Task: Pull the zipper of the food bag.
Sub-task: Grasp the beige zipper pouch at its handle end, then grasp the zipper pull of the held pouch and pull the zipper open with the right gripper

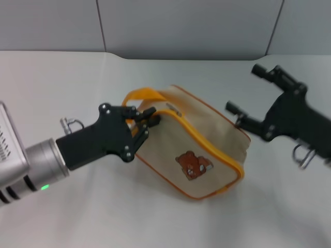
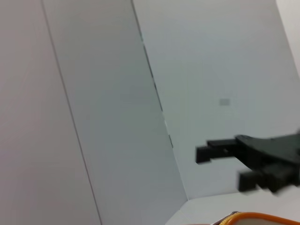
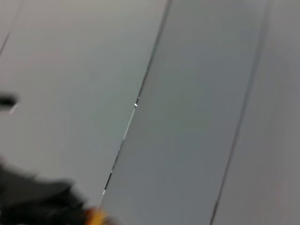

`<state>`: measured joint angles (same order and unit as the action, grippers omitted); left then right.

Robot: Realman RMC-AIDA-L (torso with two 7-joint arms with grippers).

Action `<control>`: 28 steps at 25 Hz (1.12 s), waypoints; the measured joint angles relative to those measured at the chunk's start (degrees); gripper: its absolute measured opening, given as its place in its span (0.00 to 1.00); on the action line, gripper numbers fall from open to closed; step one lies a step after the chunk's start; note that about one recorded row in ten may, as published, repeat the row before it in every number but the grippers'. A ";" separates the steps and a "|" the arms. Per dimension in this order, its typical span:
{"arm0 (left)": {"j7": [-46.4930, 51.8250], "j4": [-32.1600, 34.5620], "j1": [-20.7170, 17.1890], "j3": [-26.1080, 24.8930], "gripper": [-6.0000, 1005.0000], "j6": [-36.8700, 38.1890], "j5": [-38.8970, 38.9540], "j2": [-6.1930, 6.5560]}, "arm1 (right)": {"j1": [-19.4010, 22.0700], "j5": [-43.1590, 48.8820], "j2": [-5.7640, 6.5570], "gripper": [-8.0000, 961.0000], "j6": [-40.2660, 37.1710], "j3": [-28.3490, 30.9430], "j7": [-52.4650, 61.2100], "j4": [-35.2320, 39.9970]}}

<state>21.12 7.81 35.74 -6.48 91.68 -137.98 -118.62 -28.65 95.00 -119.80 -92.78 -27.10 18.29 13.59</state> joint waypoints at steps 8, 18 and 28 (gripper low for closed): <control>-1.71 3.11 3.10 -0.10 0.09 1.74 -0.01 0.01 | -0.38 -6.00 -0.09 0.87 0.38 0.46 -34.64 -16.10; -3.74 3.29 4.98 0.09 0.09 3.38 -0.01 0.00 | -2.19 -6.27 -0.09 0.87 2.61 1.17 -47.11 -20.91; -3.87 3.25 5.28 -0.14 0.09 3.01 0.00 -0.14 | -4.24 -4.20 -0.08 0.87 6.49 1.12 -47.35 -22.65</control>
<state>17.26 11.06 41.02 -6.61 94.69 -137.99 -118.76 -32.89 90.80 -119.88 -86.29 -25.98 -29.06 -9.07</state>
